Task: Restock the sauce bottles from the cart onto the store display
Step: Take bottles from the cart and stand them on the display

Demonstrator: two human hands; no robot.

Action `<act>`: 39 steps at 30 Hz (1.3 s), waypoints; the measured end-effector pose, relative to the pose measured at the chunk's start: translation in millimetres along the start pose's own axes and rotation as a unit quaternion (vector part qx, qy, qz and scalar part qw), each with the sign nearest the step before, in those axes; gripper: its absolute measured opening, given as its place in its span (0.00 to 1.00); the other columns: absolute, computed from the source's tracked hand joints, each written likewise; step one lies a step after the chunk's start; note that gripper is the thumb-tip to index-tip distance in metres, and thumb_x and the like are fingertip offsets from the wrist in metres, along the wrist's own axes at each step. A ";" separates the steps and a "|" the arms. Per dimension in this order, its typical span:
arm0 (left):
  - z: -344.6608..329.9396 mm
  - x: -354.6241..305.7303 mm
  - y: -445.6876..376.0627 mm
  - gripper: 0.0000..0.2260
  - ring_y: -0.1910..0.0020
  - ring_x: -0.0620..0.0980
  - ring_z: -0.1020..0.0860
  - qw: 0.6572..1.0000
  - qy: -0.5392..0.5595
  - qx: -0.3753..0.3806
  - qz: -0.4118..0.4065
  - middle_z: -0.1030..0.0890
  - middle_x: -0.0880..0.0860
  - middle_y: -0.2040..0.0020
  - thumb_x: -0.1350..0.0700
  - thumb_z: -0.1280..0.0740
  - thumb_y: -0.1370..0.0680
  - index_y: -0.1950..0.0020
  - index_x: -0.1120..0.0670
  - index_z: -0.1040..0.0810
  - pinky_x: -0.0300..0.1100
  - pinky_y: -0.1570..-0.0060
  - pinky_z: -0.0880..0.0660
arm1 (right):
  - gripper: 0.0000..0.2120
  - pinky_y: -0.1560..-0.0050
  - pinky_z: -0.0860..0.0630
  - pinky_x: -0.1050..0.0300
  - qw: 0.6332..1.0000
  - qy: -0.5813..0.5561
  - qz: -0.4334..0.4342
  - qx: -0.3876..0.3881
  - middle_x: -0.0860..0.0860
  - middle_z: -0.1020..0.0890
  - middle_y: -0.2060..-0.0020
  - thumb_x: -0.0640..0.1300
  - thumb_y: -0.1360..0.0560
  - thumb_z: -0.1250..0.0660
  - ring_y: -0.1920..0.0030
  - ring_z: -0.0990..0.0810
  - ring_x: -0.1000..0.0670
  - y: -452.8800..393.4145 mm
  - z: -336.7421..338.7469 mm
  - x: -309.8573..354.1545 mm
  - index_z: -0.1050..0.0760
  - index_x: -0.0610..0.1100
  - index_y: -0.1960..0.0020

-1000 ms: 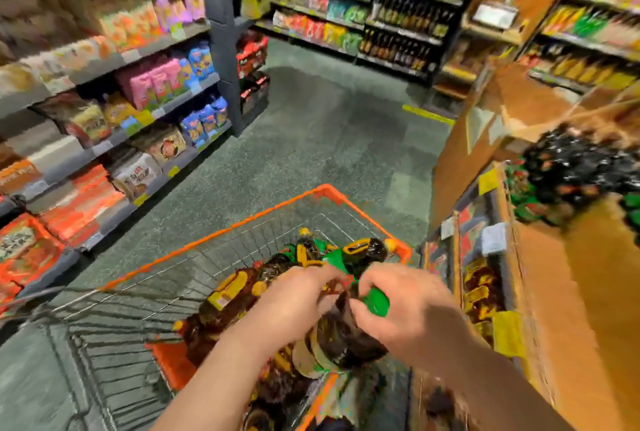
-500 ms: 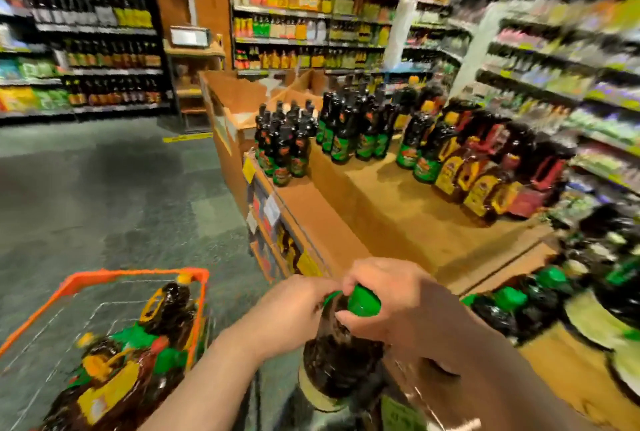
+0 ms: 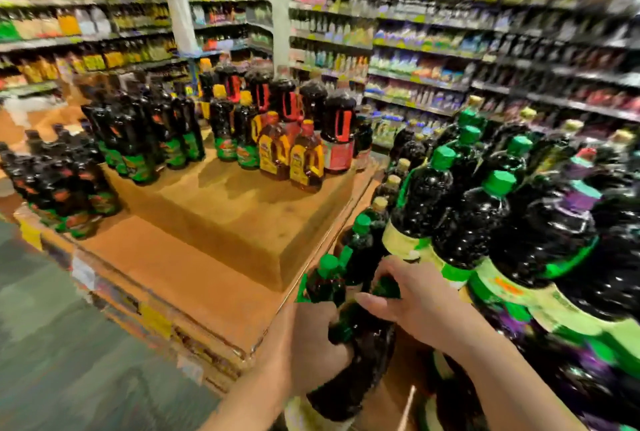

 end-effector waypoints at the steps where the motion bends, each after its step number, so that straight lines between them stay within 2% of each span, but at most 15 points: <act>1: -7.7 -6.6 -6.0 0.14 0.74 0.45 0.35 1.000 0.016 -0.004 -0.003 0.33 0.50 0.75 0.46 0.35 0.37 0.70 0.53 0.37 0.46 0.72 0.42 | 0.25 0.68 0.27 0.63 0.999 0.027 -0.023 -0.017 0.53 0.23 0.63 0.69 0.28 0.38 0.65 0.24 0.55 -0.2 0.6 -11.4 0.29 0.49 0.46; 3: -21.1 -19.1 -18.3 0.13 0.72 0.47 0.33 1.000 -0.013 0.009 0.004 0.32 0.50 0.74 0.50 0.34 0.35 0.68 0.53 0.37 0.46 0.71 0.41 | 0.30 0.61 0.22 0.55 0.995 0.077 -0.049 -0.038 0.52 0.21 0.62 0.71 0.28 0.42 0.62 0.23 0.53 -0.7 -1.5 -32.0 0.26 0.45 0.47; 5: -34.5 -28.9 -29.1 0.12 0.67 0.53 0.28 0.995 -0.087 0.040 0.008 0.29 0.52 0.69 0.52 0.34 0.32 0.65 0.53 0.37 0.48 0.68 0.37 | 0.28 0.58 0.21 0.54 0.994 0.083 -0.068 -0.037 0.50 0.20 0.59 0.68 0.26 0.41 0.60 0.22 0.52 -3.1 -4.3 -49.1 0.25 0.44 0.45; 7: -46.1 -35.5 -39.5 0.12 0.61 0.53 0.23 0.993 -0.101 0.059 0.016 0.27 0.52 0.67 0.52 0.34 0.31 0.62 0.51 0.37 0.47 0.66 0.34 | 0.25 0.58 0.21 0.54 0.994 0.064 -0.081 -0.026 0.49 0.20 0.58 0.66 0.25 0.39 0.59 0.21 0.51 -7.0 -4.1 -63.6 0.25 0.44 0.46; 11: -69.0 -41.9 -55.6 0.16 0.69 0.47 0.31 0.994 -0.060 0.086 0.026 0.31 0.47 0.69 0.46 0.31 0.29 0.65 0.50 0.37 0.41 0.73 0.41 | 0.20 0.59 0.22 0.54 0.997 0.039 -0.069 -0.001 0.49 0.21 0.60 0.62 0.25 0.36 0.60 0.23 0.50 -18.6 -2.0 -86.6 0.27 0.44 0.51; 14: -87.6 -44.0 -63.9 0.15 0.66 0.46 0.29 0.993 -0.041 0.107 0.024 0.28 0.45 0.66 0.41 0.33 0.25 0.61 0.49 0.33 0.42 0.68 0.34 | 0.19 0.58 0.24 0.56 0.998 0.034 -0.044 0.034 0.52 0.22 0.59 0.59 0.24 0.35 0.58 0.23 0.51 -31.3 -0.1 -101.8 0.26 0.45 0.45; 17: -113.3 -42.3 -68.7 0.12 0.52 0.48 0.22 0.986 -0.026 0.166 0.013 0.20 0.46 0.53 0.43 0.35 0.22 0.44 0.48 0.26 0.45 0.53 0.23 | 0.17 0.62 0.29 0.59 0.996 0.049 -0.012 0.074 0.55 0.26 0.64 0.55 0.25 0.32 0.61 0.26 0.53 -45.3 3.2 -114.6 0.25 0.45 0.42; 19: -130.0 -39.3 -69.6 0.21 0.41 0.50 0.23 0.969 -0.025 0.244 -0.001 0.21 0.50 0.40 0.46 0.37 0.21 0.29 0.48 0.32 0.45 0.42 0.26 | 0.15 0.65 0.32 0.60 0.993 0.055 0.000 0.106 0.54 0.25 0.65 0.52 0.26 0.31 0.62 0.27 0.53 -51.7 1.8 -121.8 0.25 0.46 0.43; 21: -137.9 -39.7 -74.0 0.25 0.34 0.49 0.27 0.957 -0.049 0.286 -0.023 0.26 0.50 0.32 0.49 0.39 0.20 0.23 0.47 0.39 0.44 0.35 0.30 | 0.15 0.63 0.31 0.59 0.988 0.068 -0.001 0.137 0.52 0.23 0.60 0.51 0.26 0.30 0.60 0.27 0.53 -55.8 -2.5 -130.6 0.26 0.48 0.42; 25: -138.9 -36.7 -96.5 0.13 0.43 0.49 0.22 0.971 -0.074 0.227 -0.013 0.21 0.48 0.41 0.51 0.37 0.20 0.36 0.46 0.26 0.46 0.42 0.24 | 0.16 0.64 0.31 0.60 0.979 0.078 -0.013 0.190 0.51 0.25 0.54 0.51 0.26 0.30 0.55 0.27 0.50 -63.5 -5.3 -146.9 0.27 0.50 0.40; 27: -137.6 -31.8 -107.2 0.11 0.47 0.48 0.20 0.982 -0.058 0.180 0.012 0.19 0.47 0.46 0.50 0.35 0.21 0.40 0.48 0.28 0.44 0.48 0.22 | 0.17 0.66 0.32 0.63 0.973 0.077 -0.013 0.217 0.53 0.27 0.56 0.50 0.26 0.30 0.57 0.27 0.51 -66.3 -4.5 -151.0 0.27 0.50 0.39; 30: -139.6 -25.9 -120.2 0.21 0.49 0.48 0.19 0.985 -0.040 0.158 0.046 0.19 0.48 0.45 0.50 0.32 0.23 0.33 0.49 0.36 0.38 0.55 0.23 | 0.17 0.65 0.29 0.60 0.968 0.083 0.003 0.238 0.53 0.26 0.56 0.47 0.27 0.29 0.57 0.26 0.51 -67.7 -5.0 -154.9 0.27 0.51 0.39; 33: -151.4 -20.5 -126.9 0.36 0.43 0.50 0.20 0.976 -0.062 0.202 0.051 0.21 0.51 0.37 0.47 0.31 0.23 0.22 0.50 0.48 0.42 0.48 0.22 | 0.18 0.67 0.32 0.61 0.963 0.095 0.007 0.253 0.51 0.25 0.53 0.44 0.28 0.29 0.61 0.28 0.54 -66.5 -4.6 -156.6 0.27 0.49 0.39; 37: -163.9 -22.2 -129.3 0.37 0.43 0.51 0.21 0.964 -0.083 0.252 0.031 0.23 0.52 0.36 0.43 0.34 0.23 0.21 0.47 0.52 0.44 0.46 0.22 | 0.18 0.67 0.35 0.64 0.962 0.121 0.027 0.244 0.50 0.25 0.49 0.43 0.27 0.31 0.59 0.30 0.54 -62.6 -3.6 -157.3 0.27 0.49 0.38; 39: -167.9 -22.2 -132.0 0.37 0.43 0.52 0.22 0.961 -0.097 0.254 0.048 0.23 0.52 0.36 0.41 0.34 0.23 0.21 0.46 0.51 0.45 0.46 0.22 | 0.19 0.63 0.33 0.63 0.962 0.140 0.028 0.235 0.51 0.25 0.47 0.44 0.27 0.31 0.52 0.29 0.53 -60.9 -3.9 -158.7 0.28 0.50 0.37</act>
Point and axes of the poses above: each hand's wrist, its own y-axis away from the middle knuckle, its own z-axis out of the back of the hand, x = y × z, the point moved 3 cm from there along -y, towards the middle knuckle
